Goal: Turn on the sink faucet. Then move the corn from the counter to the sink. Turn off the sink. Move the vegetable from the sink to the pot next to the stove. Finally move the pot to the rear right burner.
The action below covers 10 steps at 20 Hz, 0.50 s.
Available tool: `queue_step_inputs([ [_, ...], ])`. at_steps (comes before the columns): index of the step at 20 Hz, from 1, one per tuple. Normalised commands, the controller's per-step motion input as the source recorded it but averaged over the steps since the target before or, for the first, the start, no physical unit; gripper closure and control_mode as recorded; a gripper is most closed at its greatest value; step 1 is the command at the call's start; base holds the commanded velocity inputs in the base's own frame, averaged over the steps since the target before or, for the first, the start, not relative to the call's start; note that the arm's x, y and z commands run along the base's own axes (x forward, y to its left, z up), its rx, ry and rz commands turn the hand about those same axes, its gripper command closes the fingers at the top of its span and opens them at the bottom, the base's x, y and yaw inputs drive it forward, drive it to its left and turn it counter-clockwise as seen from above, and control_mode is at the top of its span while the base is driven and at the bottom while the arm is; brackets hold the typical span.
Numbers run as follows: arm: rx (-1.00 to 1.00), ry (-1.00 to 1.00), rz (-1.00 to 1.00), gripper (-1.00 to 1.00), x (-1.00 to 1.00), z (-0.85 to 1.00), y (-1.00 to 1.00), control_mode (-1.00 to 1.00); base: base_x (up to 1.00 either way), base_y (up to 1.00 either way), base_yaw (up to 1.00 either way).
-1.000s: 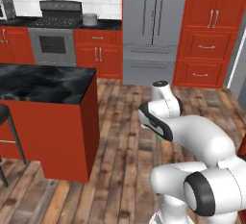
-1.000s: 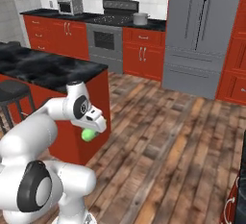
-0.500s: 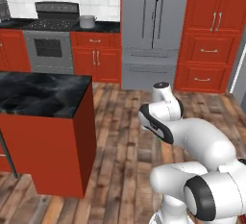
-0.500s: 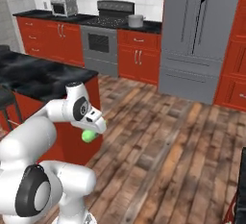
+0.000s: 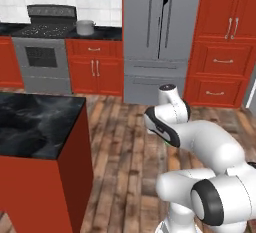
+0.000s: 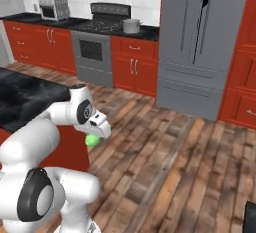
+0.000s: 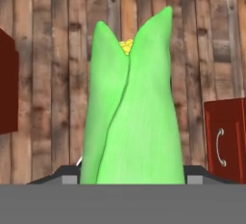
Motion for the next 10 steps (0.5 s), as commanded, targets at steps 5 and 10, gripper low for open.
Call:
queue_step_inputs([
  [5, 0.0, 0.0, 0.0, 1.0, 0.0, 0.0, 0.0, 1.0, 0.63, -0.29, 0.0],
  [10, 0.0, 0.0, 0.0, 1.0, 0.0, 0.0, 0.0, 1.0, 0.59, -0.26, 0.0],
])
